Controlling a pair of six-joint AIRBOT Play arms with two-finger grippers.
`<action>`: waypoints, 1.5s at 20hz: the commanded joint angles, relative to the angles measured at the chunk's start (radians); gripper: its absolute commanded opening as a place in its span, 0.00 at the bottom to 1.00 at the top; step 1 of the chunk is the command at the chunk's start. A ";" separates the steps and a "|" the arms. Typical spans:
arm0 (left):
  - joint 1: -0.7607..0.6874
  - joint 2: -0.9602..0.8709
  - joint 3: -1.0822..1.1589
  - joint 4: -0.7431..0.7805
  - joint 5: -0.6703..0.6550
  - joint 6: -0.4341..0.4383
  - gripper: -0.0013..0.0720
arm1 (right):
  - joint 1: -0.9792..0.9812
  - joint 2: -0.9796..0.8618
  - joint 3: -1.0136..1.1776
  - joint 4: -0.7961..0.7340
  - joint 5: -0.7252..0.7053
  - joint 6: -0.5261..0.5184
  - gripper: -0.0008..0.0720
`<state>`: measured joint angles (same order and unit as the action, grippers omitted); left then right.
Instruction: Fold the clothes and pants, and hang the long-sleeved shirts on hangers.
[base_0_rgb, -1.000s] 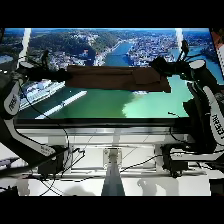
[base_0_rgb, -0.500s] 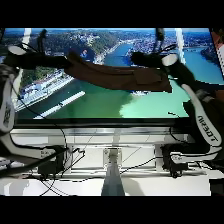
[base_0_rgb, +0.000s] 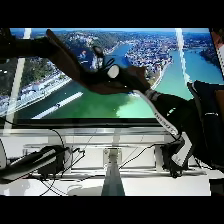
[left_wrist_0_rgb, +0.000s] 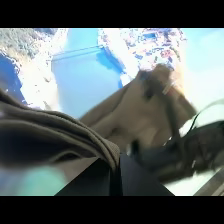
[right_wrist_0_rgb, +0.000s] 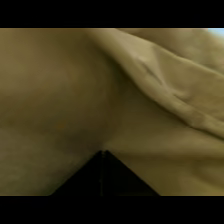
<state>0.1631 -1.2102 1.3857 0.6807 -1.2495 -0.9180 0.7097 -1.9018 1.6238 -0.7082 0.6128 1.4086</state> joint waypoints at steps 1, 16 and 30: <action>-0.031 -0.010 0.000 -0.038 0.003 -0.002 0.03 | 0.026 -0.023 0.082 -0.134 0.104 0.031 0.03; -0.700 -0.496 0.000 -0.263 0.614 0.002 0.99 | -0.793 0.219 0.159 -0.640 0.712 0.038 0.64; -0.267 -0.383 0.000 -0.263 0.282 0.009 0.97 | -0.668 -0.021 -0.145 -0.048 0.500 -0.117 0.88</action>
<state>-0.1955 -1.6085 1.3857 0.4194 -0.8902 -0.9108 -0.0486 -1.8915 1.5070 -0.8143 1.2083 1.3083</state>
